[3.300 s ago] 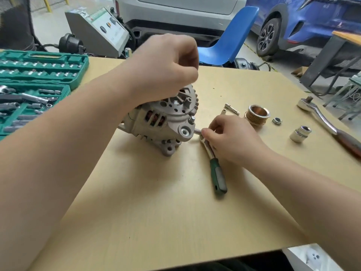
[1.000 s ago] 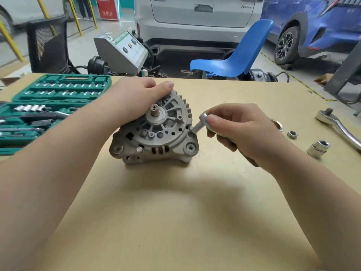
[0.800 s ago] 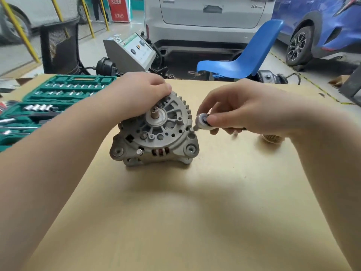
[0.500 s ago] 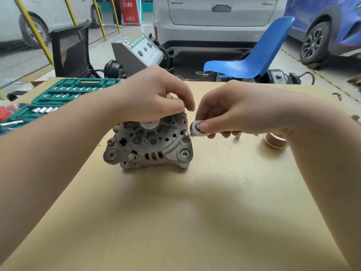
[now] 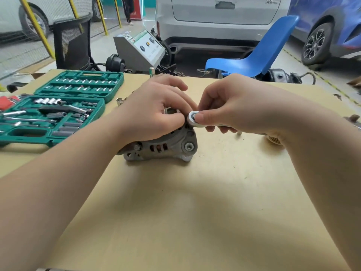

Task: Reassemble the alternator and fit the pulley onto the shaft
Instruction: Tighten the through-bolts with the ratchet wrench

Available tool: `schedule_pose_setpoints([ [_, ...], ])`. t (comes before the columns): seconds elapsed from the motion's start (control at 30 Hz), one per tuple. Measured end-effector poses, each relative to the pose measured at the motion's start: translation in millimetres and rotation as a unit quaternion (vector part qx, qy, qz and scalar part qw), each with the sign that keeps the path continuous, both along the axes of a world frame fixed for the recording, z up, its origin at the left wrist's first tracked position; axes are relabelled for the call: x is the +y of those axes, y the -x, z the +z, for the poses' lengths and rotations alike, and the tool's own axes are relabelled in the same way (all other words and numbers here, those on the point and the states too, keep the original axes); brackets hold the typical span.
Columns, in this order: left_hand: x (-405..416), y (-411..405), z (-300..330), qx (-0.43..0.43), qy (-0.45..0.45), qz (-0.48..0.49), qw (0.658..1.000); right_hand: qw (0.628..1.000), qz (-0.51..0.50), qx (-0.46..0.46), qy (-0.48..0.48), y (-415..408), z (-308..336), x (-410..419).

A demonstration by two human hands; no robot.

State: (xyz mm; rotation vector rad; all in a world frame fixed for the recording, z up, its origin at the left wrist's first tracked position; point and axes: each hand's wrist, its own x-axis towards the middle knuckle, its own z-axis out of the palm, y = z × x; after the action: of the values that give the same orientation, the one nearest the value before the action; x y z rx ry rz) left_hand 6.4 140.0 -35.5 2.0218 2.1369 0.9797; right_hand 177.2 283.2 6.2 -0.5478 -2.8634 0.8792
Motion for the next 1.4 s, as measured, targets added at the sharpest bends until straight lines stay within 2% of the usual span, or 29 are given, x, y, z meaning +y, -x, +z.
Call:
schedule_pose_setpoints([
  [0.13, 1, -3, 4, -0.033, 0.013, 0.007, 0.999, 0.998, -0.028, -0.058, -0.022, 3, 2, -14],
  [0.27, 5, -4, 4, -0.024, 0.025, 0.014, 0.999, 0.988, -0.060, -0.077, 0.121, -2, -1, -19],
  [0.33, 5, -2, 3, -0.023, 0.023, 0.013, 0.999, 0.984, -0.069, -0.081, 0.144, -4, -2, -18],
  [0.4, 5, -1, 2, -0.025, 0.020, 0.010, 0.999, 0.990, -0.051, -0.108, 0.077, 0, 2, -14],
  [0.5, 6, 1, 1, -0.027, 0.011, 0.010, 1.000, 0.983, 0.010, -0.159, -0.096, 14, 21, -8],
  [0.57, 7, 3, -1, -0.016, 0.011, 0.008, 1.000, 0.965, 0.065, -0.195, -0.163, 27, 38, -10],
  [0.67, 7, 5, -2, -0.016, 0.013, 0.002, 1.000, 0.919, 0.139, -0.256, -0.267, 48, 53, -15],
  [0.77, 7, 5, -3, -0.023, 0.003, 0.005, 1.000, 0.894, 0.147, -0.285, -0.314, 58, 53, -14],
  [0.83, 6, 5, -4, -0.010, 0.003, 0.007, 1.000, 0.912, 0.119, -0.299, -0.252, 54, 48, -13],
  [0.9, 6, 4, -4, -0.016, 0.000, 0.013, 1.000, 0.943, 0.059, -0.292, -0.147, 42, 39, -12],
  [1.0, 6, 4, -4, -0.041, -0.004, 0.024, 0.999, 0.974, -0.058, -0.217, 0.040, 20, 20, -17],
  [1.1, 5, 2, -3, -0.053, 0.006, 0.024, 0.998, 0.955, -0.151, -0.158, 0.198, 6, 1, -28],
  [1.17, 5, 0, -1, -0.050, 0.015, 0.022, 0.998, 0.949, -0.165, -0.153, 0.219, 5, -3, -32],
  [1.2, 5, 0, 0, -0.046, 0.017, 0.021, 0.999, 0.957, -0.151, -0.160, 0.189, 6, -2, -31],
  [1.27, 5, -1, 0, -0.040, 0.021, 0.021, 0.999, 0.977, -0.071, -0.201, -0.005, 12, 8, -25],
  [1.33, 4, 0, 0, -0.035, 0.020, 0.020, 0.999, 0.948, 0.032, -0.234, -0.214, 22, 23, -21],
  [1.4, 5, 0, 0, -0.029, 0.012, 0.017, 0.999, 0.907, 0.107, -0.259, -0.315, 33, 37, -20],
])
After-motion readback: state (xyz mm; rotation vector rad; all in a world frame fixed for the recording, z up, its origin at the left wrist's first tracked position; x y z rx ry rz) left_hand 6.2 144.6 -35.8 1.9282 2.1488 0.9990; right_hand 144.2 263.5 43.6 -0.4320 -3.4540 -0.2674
